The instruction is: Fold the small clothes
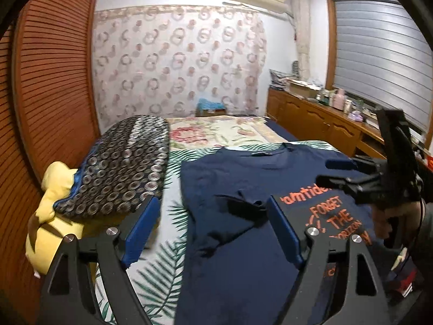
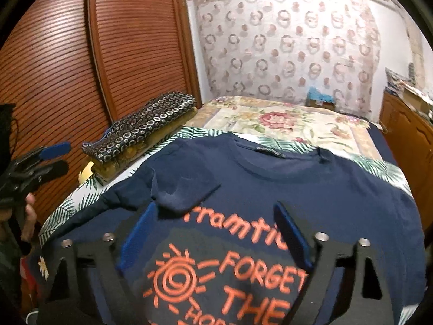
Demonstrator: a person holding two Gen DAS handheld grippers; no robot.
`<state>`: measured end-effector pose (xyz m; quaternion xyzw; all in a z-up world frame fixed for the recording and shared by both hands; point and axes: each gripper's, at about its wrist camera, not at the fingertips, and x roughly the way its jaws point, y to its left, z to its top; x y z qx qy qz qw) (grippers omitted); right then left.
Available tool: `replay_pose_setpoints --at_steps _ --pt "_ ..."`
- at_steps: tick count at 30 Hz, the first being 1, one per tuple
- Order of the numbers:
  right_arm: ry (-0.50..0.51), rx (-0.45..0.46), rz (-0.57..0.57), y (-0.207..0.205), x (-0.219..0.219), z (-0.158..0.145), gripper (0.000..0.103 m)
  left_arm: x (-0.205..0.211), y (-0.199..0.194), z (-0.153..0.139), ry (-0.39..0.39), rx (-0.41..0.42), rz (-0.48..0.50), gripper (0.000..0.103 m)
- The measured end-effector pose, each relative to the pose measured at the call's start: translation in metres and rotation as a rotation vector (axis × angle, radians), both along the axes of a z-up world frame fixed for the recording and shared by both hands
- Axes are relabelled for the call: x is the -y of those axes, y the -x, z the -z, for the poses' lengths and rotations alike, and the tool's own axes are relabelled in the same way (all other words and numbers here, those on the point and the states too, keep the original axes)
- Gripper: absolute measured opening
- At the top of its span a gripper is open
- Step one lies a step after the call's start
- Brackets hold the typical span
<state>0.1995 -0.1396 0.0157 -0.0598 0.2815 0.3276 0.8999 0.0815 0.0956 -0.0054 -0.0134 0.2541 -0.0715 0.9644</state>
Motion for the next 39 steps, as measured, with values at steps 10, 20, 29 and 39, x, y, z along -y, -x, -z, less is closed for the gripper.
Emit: replay_pose_setpoints --at_steps 10,20,29,39 --pt "0.111 -0.094 -0.128 -0.061 -0.068 0.02 0.044 -0.016 0.008 0.023 0.026 -0.047 -0.057 0.082" --pt "0.244 -0.121 -0.141 -0.091 -0.111 0.045 0.031 -0.021 0.012 0.039 0.012 -0.083 -0.075 0.082" --pt "0.199 -0.068 -0.094 -0.076 -0.086 0.036 0.005 -0.014 0.011 0.041 0.014 -0.089 -0.065 0.082" --pt "0.193 -0.07 -0.029 -0.045 -0.046 0.039 0.005 -0.004 0.004 0.039 0.006 -0.093 -0.047 0.082"
